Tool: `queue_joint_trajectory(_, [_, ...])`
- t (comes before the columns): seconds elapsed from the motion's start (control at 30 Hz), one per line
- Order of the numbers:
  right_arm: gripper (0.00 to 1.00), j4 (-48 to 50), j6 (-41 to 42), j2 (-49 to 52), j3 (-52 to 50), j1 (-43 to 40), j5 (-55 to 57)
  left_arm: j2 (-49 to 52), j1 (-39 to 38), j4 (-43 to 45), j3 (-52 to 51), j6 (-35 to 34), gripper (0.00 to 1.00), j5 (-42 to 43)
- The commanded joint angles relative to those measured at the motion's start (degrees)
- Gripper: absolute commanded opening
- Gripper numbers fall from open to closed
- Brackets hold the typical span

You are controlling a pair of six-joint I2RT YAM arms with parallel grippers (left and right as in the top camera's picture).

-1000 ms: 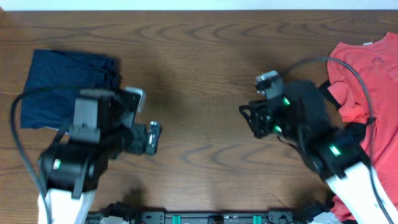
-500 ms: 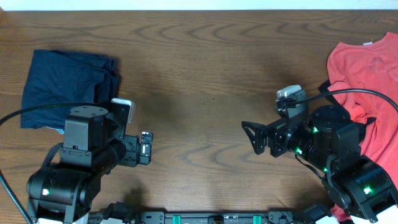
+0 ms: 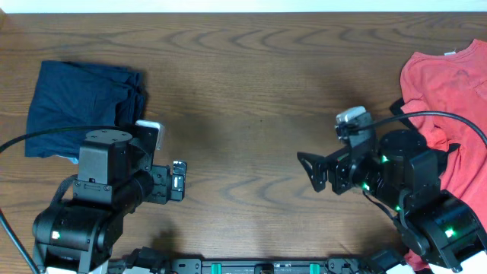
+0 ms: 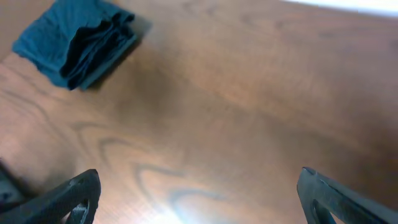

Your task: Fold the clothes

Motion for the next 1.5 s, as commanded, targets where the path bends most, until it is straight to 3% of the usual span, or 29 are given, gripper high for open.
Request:
queue_joint_trajectory(0.0, [0.99,1.9,-10.38,-0.39,0.24,0.42,2.56,-0.07,-0.24,-0.15,0.76,-0.24,0.98,-0.94])
queue_joint_trajectory(0.17, [0.99,12.04,-15.13,-3.61,-5.49,-2.64,2.78,-0.07,-0.24,-0.15,0.79,-0.24,0.98,-0.94])
queue_joint_trajectory(0.4, [0.99,41.79,-15.08,-13.22,-29.94,-8.76,-2.67,-0.07,-0.24,-0.15,0.79,-0.24,0.98,-0.92])
queue_joint_trajectory(0.5, [0.99,48.68,-15.08,-18.43,-38.71,-9.25,-3.45,-0.07,-0.24,-0.15,0.79,-0.24,0.98,-0.94])
queue_joint_trajectory(0.83, [0.99,38.62,-15.06,-48.3,-52.41,-12.13,-3.45,-0.07,-0.24,-0.15,0.79,-0.24,0.98,-0.94])
queue_joint_trajectory(1.23, [0.99,42.45,-14.99,-48.19,-58.84,-12.31,-3.32,-0.07,-0.24,-0.15,0.79,-0.24,0.98,-0.94])
queue_joint_trajectory(1.37, [0.99,48.78,-14.69,-48.19,-58.82,-12.24,-6.91,-0.07,-0.24,-0.15,0.79,-0.24,0.98,-0.94])
queue_joint_trajectory(1.47, [0.99,46.12,-14.69,-48.19,-58.84,-12.24,-4.68,-0.07,-0.24,-0.15,0.79,-0.24,0.98,-0.94])
